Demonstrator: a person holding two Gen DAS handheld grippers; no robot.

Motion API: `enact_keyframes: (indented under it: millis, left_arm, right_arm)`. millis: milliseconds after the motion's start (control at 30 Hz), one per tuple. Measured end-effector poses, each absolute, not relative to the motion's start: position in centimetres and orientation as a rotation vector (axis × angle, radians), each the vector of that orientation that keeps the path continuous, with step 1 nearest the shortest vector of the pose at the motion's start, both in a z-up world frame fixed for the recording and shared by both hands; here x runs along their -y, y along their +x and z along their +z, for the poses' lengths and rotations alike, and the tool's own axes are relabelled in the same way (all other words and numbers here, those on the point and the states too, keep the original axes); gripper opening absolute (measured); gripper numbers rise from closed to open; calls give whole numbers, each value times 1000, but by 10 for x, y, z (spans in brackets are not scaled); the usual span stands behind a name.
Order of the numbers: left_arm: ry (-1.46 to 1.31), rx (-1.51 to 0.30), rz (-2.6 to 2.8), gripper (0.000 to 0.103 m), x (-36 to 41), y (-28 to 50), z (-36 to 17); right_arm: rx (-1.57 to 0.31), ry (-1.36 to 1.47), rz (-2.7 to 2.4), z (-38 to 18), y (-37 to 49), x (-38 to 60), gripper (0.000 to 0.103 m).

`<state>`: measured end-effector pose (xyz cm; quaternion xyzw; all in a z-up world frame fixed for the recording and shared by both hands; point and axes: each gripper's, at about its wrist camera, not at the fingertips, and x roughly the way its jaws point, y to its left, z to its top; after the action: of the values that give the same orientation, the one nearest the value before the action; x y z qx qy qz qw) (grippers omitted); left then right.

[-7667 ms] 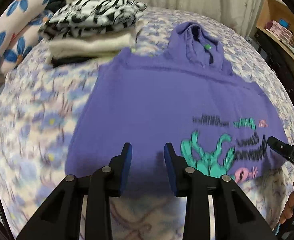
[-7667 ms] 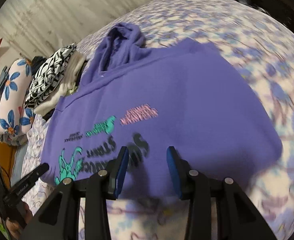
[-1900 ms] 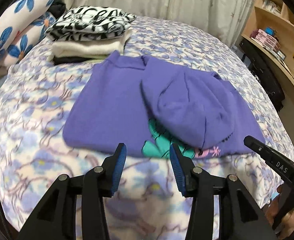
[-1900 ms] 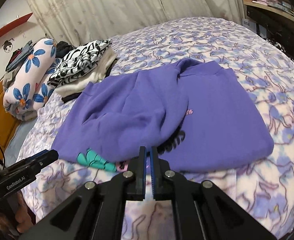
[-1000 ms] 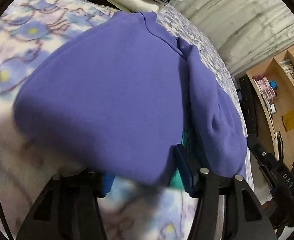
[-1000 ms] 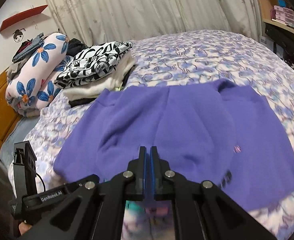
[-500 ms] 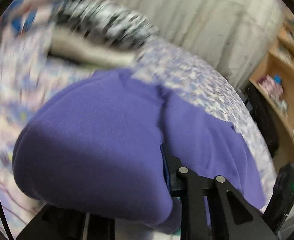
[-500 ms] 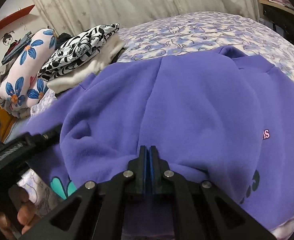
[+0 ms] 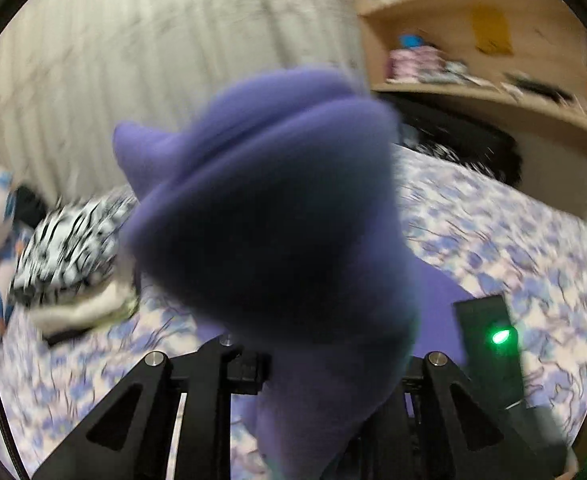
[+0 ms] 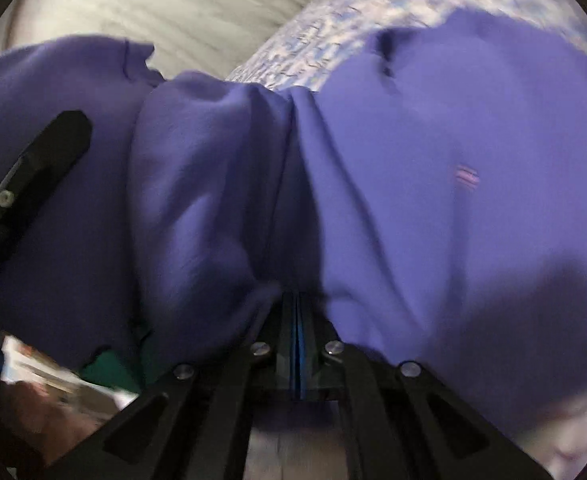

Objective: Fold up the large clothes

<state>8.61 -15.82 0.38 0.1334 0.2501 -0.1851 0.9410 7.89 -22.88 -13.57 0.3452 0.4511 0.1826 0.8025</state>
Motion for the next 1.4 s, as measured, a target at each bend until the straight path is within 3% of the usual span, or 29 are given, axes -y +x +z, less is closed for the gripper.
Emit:
enact_keyframes:
  millis: [167,467,800,867,933,1000,1033,1267,1400]
  left_arm:
    - [419,-563,-414,22,227,90,-12]
    - [786,-581,-411,28,324,72,-98]
    - [751,-577,-536,72,310,54,-82]
    - [713,-587,-577,75,302,52,-75]
    - [662,-612,-624,76,294,51,-66]
    - [600,-643,-677,79,287,51,-58]
    - [562,-664,-705,80,283,52,-54]
    - [262,-774,-810,81,239,59,-16]
    - [113,-775,-809,81,198,70,10]
  right_arm:
    - [-884,680,145,-112,27,311,4]
    - [-810,652,-89,-105,0,381,5]
    - [-795,712,-23,-97,3,400,5]
    - [-792,709,-13,-92,1,400,5]
    - [-785,719,2,-85,1,401,14]
    - [-772,730,10,-79,0,402,43]
    - [-756,736,19,-73,-1,403,48]
    - [-746,731,114,-47,11,399,50]
    - [-808,736,194,-42,33,394,59]
